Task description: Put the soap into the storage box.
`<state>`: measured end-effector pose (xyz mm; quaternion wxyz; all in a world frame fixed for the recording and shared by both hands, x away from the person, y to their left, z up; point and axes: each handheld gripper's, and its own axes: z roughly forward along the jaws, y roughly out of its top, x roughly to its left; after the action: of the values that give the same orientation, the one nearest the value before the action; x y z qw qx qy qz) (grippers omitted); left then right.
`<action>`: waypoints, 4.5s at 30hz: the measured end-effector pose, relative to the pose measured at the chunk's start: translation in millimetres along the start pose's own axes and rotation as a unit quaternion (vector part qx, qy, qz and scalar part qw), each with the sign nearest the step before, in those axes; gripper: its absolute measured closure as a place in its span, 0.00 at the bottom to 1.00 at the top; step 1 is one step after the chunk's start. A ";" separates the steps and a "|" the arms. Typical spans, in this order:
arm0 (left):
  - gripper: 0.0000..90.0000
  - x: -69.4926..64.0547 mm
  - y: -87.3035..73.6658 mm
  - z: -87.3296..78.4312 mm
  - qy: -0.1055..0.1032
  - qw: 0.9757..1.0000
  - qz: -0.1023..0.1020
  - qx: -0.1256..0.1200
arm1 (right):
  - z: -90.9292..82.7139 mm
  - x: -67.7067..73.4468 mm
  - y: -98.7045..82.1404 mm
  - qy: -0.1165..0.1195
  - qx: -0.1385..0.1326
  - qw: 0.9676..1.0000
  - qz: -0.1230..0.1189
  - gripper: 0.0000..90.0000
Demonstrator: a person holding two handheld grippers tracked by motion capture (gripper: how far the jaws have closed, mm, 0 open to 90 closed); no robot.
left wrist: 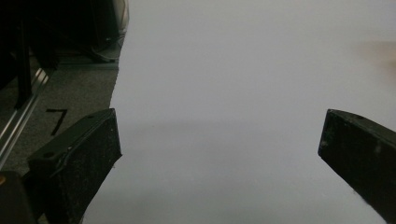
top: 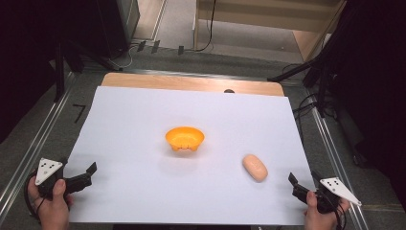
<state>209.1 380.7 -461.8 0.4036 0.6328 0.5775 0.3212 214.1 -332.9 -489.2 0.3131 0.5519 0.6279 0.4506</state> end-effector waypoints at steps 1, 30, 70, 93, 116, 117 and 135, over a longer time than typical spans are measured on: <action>0.00 0.3 0.1 0.3 0.000 1.000 0.000 0.002 | 0.6 -0.7 0.5 0.008 0.006 1.000 0.003 0.16; 0.00 -2.4 0.1 0.9 0.007 1.000 0.010 0.004 | 13.0 13.0 27.9 0.035 0.138 0.989 -0.044 0.08; 0.00 -2.8 1.5 4.2 0.008 1.000 0.013 0.021 | 77.8 69.4 82.5 0.084 0.338 0.928 -0.132 0.00; 0.00 -3.3 1.5 4.7 0.009 1.000 0.015 0.022 | 100.2 101.2 77.1 0.100 0.386 0.906 -0.146 0.00; 0.00 -3.9 2.0 6.3 0.010 0.999 0.018 0.030 | 111.7 111.7 71.3 0.083 0.415 0.894 -0.148 0.22; 0.00 -3.7 2.0 6.2 0.010 0.999 0.018 0.030 | 111.4 111.6 71.2 0.083 0.415 0.894 -0.148 0.23; 0.00 -2.1 2.2 6.1 0.005 0.999 0.012 0.031 | 113.7 97.6 79.7 0.148 0.423 0.876 -0.176 0.36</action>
<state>215.2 377.7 -462.6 0.3771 0.6500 0.5819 0.3111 329.2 -213.8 -451.7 0.0273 0.4391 0.8844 0.1557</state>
